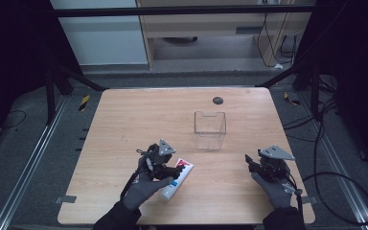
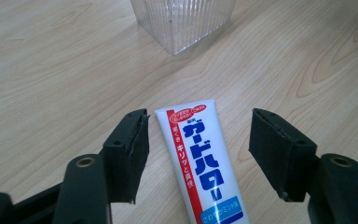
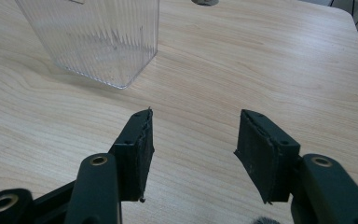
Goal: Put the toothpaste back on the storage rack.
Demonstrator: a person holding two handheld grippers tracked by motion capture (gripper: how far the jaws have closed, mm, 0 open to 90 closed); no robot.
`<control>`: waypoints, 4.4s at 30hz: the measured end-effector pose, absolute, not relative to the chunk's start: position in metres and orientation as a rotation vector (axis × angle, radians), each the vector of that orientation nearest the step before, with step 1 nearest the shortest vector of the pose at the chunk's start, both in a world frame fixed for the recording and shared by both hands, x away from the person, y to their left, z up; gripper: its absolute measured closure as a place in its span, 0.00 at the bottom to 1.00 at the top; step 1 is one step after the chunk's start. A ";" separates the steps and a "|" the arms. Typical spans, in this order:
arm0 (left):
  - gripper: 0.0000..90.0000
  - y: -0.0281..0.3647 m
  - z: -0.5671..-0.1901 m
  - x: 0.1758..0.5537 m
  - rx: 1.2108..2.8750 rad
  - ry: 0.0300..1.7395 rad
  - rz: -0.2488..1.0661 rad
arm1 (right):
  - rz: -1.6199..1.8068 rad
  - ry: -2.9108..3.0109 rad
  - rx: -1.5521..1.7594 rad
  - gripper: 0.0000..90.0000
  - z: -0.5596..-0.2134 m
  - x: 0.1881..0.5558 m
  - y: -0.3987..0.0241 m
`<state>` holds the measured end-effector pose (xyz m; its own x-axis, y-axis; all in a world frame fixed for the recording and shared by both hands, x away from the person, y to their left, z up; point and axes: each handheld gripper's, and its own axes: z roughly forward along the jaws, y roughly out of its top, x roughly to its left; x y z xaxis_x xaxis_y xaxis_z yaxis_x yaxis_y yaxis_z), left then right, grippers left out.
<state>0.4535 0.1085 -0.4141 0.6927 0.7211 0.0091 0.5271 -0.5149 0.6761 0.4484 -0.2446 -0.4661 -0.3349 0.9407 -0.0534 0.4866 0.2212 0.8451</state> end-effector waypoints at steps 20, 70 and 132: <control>0.36 0.093 -0.428 0.465 2.394 0.993 0.305 | 0.989 1.934 1.303 0.50 -0.467 0.449 -0.242; 0.38 0.076 -0.473 0.489 2.517 1.129 0.183 | 0.973 1.964 1.291 0.50 -0.470 0.451 -0.238; 0.80 0.139 -0.359 0.485 1.987 1.002 0.462 | 0.975 1.935 1.298 0.51 -0.469 0.450 -0.241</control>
